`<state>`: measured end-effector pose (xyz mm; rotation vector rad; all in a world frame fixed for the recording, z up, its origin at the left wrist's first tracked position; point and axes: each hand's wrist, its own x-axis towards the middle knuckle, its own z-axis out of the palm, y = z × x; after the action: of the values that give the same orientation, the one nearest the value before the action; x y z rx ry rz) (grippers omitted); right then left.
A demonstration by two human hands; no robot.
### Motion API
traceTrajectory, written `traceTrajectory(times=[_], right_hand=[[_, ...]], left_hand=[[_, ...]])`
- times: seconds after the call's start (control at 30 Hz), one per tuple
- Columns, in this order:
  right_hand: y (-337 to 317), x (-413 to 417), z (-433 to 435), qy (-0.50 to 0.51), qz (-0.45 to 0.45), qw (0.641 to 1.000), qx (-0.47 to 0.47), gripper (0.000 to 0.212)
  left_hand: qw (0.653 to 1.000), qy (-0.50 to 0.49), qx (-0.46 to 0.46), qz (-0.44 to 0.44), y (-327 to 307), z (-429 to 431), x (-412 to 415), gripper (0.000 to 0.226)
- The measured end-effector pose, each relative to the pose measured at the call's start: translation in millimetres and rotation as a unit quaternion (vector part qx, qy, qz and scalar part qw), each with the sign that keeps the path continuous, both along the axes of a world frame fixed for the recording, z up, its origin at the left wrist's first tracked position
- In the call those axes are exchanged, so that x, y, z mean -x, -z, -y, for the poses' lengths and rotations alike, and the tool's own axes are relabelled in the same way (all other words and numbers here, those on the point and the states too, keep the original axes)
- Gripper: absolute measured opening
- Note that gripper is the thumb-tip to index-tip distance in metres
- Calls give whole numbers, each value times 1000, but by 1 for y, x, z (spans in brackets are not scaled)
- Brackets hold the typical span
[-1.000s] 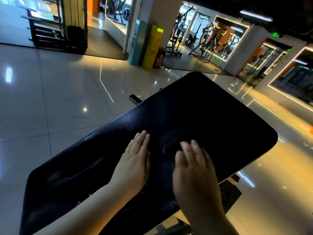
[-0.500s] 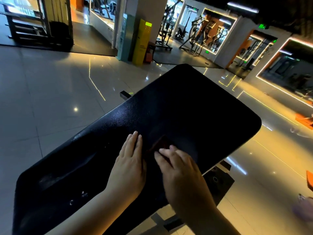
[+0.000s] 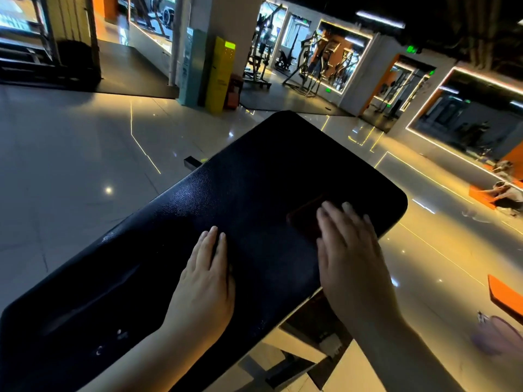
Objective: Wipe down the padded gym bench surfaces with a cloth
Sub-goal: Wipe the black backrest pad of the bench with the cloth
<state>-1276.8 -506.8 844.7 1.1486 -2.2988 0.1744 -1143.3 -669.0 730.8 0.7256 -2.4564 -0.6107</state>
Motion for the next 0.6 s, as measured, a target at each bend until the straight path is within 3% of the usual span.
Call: traceTrajectory(times=[0.07,0.17,0.23,0.37,0.43,0.53,0.6], right_hand=[[8,-11,9,13,25,999,16,59],[25,-24,12,-93,60,992,-68,61],[10,-4,5,-102,42,991,-76,58],[-15,27,8,23,43,997,63,47],[4,3,25,-5,51,999,14,56],[24,-23,32,-130,67,983,-109,60],[15,-9,31,-129,30,985,-111,60]], left_hand=[[1000,0,-3,3,-1,0,1,72],[1000,0,2,9,-1,0,2,74],[1000,-1,-2,12,-1,1,3,74],[1000,0,-13,-1,-1,0,1,72],[1000,2,-16,-1,-2,0,0,74],[1000,11,-8,-2,-5,-1,-3,75],[1000,11,-16,-3,-7,-1,-4,76]])
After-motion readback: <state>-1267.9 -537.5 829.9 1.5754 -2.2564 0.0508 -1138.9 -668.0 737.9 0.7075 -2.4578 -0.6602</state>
